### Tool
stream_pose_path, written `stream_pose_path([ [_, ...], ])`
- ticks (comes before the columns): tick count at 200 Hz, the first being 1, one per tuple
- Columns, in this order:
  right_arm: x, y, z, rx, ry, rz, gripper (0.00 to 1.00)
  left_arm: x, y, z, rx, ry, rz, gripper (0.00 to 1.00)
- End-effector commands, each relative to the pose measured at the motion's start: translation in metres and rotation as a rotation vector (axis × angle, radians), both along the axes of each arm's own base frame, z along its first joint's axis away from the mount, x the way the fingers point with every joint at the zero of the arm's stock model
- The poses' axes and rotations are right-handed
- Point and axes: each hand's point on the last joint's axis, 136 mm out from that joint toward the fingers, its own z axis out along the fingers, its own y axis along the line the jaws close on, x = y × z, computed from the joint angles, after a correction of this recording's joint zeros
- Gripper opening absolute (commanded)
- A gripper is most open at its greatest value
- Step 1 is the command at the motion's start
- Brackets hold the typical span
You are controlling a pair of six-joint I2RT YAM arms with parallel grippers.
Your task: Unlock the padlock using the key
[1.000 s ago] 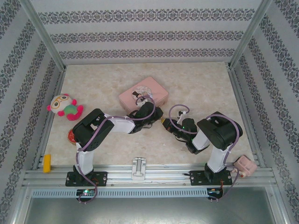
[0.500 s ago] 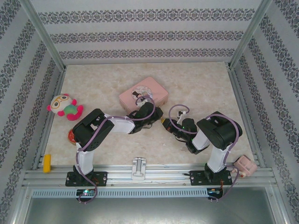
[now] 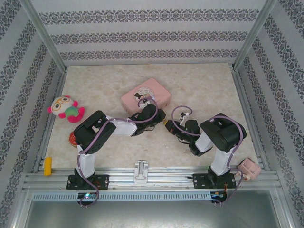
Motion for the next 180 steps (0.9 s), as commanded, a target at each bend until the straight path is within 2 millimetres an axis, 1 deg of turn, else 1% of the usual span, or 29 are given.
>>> stream_pose_path([
  [1, 0.013, 0.01, 0.021, 0.041, -0.07, 0.021, 0.0, -0.018, -0.027, 0.008, -0.14, 0.045, -0.081, 0.19],
  [31, 0.017, 0.009, 0.025, 0.053, -0.074, 0.016, 0.0, -0.018, -0.027, 0.009, -0.144, 0.045, -0.083, 0.19],
  [48, 0.019, 0.009, 0.026, 0.057, -0.077, 0.014, 0.0, -0.018, -0.027, 0.009, -0.145, 0.044, -0.083, 0.13],
  [89, 0.02, 0.009, 0.028, 0.061, -0.078, 0.011, 0.0, -0.019, -0.027, 0.008, -0.149, 0.045, -0.082, 0.11],
  [97, 0.02, 0.009, 0.028, 0.063, -0.077, 0.01, 0.0, -0.018, -0.027, 0.008, -0.148, 0.043, -0.085, 0.08],
  [129, 0.023, 0.01, 0.031, 0.076, -0.076, 0.007, 0.0, -0.019, -0.029, 0.009, -0.151, 0.039, -0.097, 0.06],
  [142, 0.023, 0.01, 0.031, 0.08, -0.074, 0.008, 0.0, -0.019, -0.03, 0.011, -0.152, 0.036, -0.106, 0.0],
  [155, 0.023, 0.009, 0.03, 0.086, -0.065, 0.006, 0.0, -0.02, -0.032, 0.012, -0.158, 0.033, -0.116, 0.0],
  [157, 0.028, 0.012, 0.037, 0.097, -0.082, 0.006, 0.0, -0.021, -0.032, 0.013, -0.16, 0.031, -0.119, 0.0],
  [160, 0.031, 0.013, 0.039, 0.104, -0.086, 0.005, 0.0, -0.021, -0.032, 0.013, -0.162, 0.03, -0.12, 0.0],
  [180, 0.035, 0.013, 0.044, 0.126, -0.081, 0.001, 0.0, -0.022, -0.034, 0.013, -0.173, 0.028, -0.131, 0.0],
])
